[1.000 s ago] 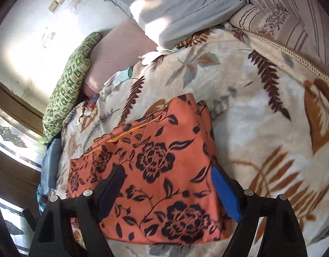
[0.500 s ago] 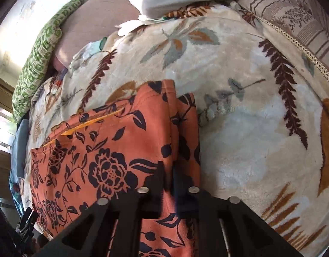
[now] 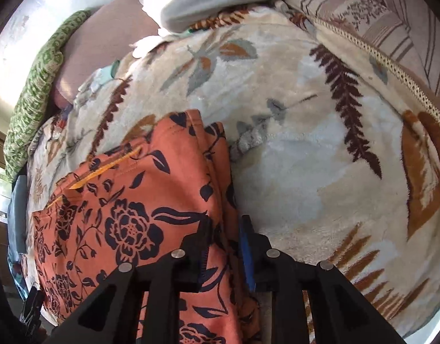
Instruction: Fold small clothes
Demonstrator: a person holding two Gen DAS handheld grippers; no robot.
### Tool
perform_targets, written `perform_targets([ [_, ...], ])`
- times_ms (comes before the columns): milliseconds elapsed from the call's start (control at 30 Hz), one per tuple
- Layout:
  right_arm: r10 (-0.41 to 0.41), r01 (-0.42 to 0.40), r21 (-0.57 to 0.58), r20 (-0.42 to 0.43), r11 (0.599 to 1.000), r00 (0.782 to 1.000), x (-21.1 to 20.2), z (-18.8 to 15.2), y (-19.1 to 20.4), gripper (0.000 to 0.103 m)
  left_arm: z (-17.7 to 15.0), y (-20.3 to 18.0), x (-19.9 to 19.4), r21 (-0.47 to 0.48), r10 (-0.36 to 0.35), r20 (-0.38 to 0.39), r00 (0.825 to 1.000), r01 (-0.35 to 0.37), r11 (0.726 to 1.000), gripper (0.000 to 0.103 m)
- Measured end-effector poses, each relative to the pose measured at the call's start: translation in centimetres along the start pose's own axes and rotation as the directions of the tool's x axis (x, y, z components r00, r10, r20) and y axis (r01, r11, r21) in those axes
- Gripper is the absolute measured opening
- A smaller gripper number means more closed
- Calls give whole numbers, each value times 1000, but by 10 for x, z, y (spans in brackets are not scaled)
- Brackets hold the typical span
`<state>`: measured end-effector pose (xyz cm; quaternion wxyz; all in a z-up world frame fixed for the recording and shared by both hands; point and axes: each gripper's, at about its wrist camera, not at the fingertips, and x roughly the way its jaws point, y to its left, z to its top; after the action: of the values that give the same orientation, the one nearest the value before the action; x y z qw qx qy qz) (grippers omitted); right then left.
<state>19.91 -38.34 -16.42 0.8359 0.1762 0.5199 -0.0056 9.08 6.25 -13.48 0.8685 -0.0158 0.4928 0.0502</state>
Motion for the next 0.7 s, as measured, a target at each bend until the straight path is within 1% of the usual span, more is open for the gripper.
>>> perform_targets([
  [33, 9, -8, -12, 38, 1000, 999, -11, -1, 5, 23, -3, -3, 14, 25, 39, -57, 998, -38, 999, 95],
  [67, 49, -47, -26, 67, 999, 997, -22, -3, 11, 23, -6, -4, 19, 31, 48, -59, 997, -46, 998, 96],
  [100, 108, -105, -43, 79, 994, 991, -30, -3, 18, 23, -7, -4, 16, 23, 48, -24, 999, -48, 999, 96],
  [133, 162, -157, -64, 71, 985, 984, -34, -5, 26, 23, -8, -5, 15, 22, 49, -26, 998, -48, 999, 96],
  [200, 228, -226, -79, 9, 971, 974, -24, -8, 37, 24, -7, -4, 16, 18, 44, -33, 998, -43, 999, 96],
  [233, 212, -214, -69, -27, 975, 977, -10, -9, 35, 24, -6, -2, 15, 13, 37, -37, 999, -37, 999, 96],
  [267, 151, -154, -45, -74, 987, 986, 9, -11, 27, 24, -5, -1, 13, 5, 31, -39, 999, -31, 1000, 96],
  [300, 104, -103, 13, -129, 995, 986, 28, -14, 13, 23, -4, 1, 9, -5, 23, -37, 999, -23, 1000, 96],
  [333, 171, -162, 95, -107, 982, 979, 32, -16, -1, 22, -4, 4, 3, -14, 12, -25, 1000, -12, 1000, 96],
  [367, 205, -193, 140, -75, 971, 976, 26, -16, -6, 22, -4, 5, -5, -19, 7, -3, 1000, -7, 1000, 96],
  [400, 206, -196, 137, -58, 971, 977, 17, -17, -4, 24, -4, 7, -11, -26, 8, 22, 1000, -7, 1000, 96],
  [467, 141, -139, 63, -32, 988, 989, 0, -22, 6, 24, -4, 10, -18, -41, 3, 40, 999, -1, 999, 96],
  [500, 146, -145, 55, -12, 988, 989, -9, -26, 6, 24, -4, 11, -18, -46, 1, 35, 999, 1, 999, 96],
  [533, 177, -178, 63, 9, 982, 984, -19, -32, 5, 26, -5, 11, -17, -48, 3, 27, 1000, -2, 999, 96],
  [567, 208, -209, 86, 23, 974, 978, -29, -39, 2, 30, -6, 11, -18, -50, 2, 22, 1000, -1, 999, 96],
  [600, 232, -235, 117, 38, 965, 972, -38, -47, -3, 52, -6, 10, -20, -52, -6, 24, 1000, 7, 999, 96],
  [633, 244, -249, 153, 52, 956, 968, -46, -56, -9, 85, -7, 9, -23, -53, -13, 30, 999, 15, 998, 96],
  [667, 248, -257, 188, 70, 948, 966, -54, -66, -14, 88, -7, 7, -27, -49, -17, 40, 999, 19, 999, 96],
  [700, 259, -273, 221, 91, 936, 962, -61, -79, -19, 88, -7, 4, -31, -42, -18, 52, 998, 20, 999, 96],
])
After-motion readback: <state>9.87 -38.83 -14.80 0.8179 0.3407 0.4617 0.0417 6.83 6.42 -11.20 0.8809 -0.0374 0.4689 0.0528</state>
